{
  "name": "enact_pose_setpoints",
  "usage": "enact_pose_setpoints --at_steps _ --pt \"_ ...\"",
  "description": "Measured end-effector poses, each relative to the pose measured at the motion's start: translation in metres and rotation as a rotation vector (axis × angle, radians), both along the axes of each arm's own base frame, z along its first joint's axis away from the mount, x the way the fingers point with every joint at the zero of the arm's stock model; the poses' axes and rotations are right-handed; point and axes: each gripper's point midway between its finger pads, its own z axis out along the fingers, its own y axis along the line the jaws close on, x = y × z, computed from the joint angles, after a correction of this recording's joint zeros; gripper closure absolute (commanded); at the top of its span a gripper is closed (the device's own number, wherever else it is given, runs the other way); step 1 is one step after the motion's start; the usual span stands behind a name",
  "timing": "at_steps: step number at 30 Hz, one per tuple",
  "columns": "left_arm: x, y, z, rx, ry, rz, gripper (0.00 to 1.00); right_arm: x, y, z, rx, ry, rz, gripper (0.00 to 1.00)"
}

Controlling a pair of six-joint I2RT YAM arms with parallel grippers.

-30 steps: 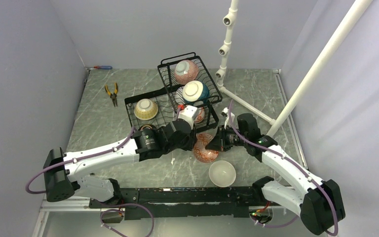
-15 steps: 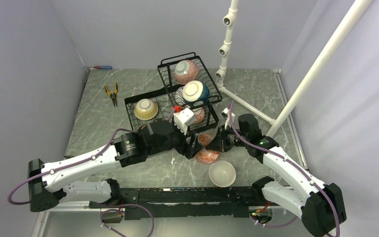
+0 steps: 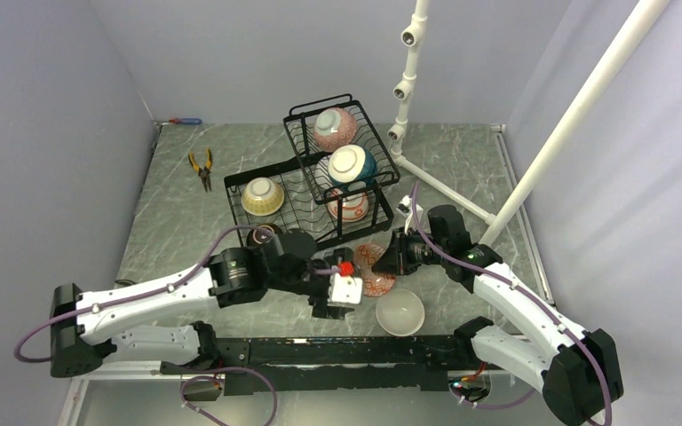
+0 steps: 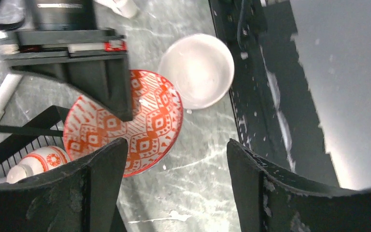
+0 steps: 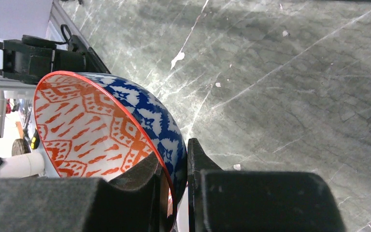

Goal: Load the bowls into the dish rack
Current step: Pick up the bowl from the center of the board.

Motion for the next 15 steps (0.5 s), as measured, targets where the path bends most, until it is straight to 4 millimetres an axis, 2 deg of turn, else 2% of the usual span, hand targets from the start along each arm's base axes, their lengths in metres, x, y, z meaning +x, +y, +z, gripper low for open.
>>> enact_pose_setpoints --at_steps 6,11,13,15 --pt "0.000 -0.004 -0.041 0.230 -0.191 -0.102 0.25 -0.006 0.001 -0.001 -0.018 0.024 0.010 1.00" --pt "0.005 0.000 -0.066 0.374 -0.327 -0.130 0.33 -0.007 0.005 0.000 -0.037 0.038 0.020 1.00" --pt "0.008 -0.001 -0.073 0.422 -0.384 -0.129 0.42 -0.008 0.006 -0.001 -0.043 0.044 0.024 1.00" --pt "0.010 -0.002 -0.076 0.458 -0.435 -0.122 0.56 -0.009 0.007 -0.002 -0.047 0.049 0.028 1.00"
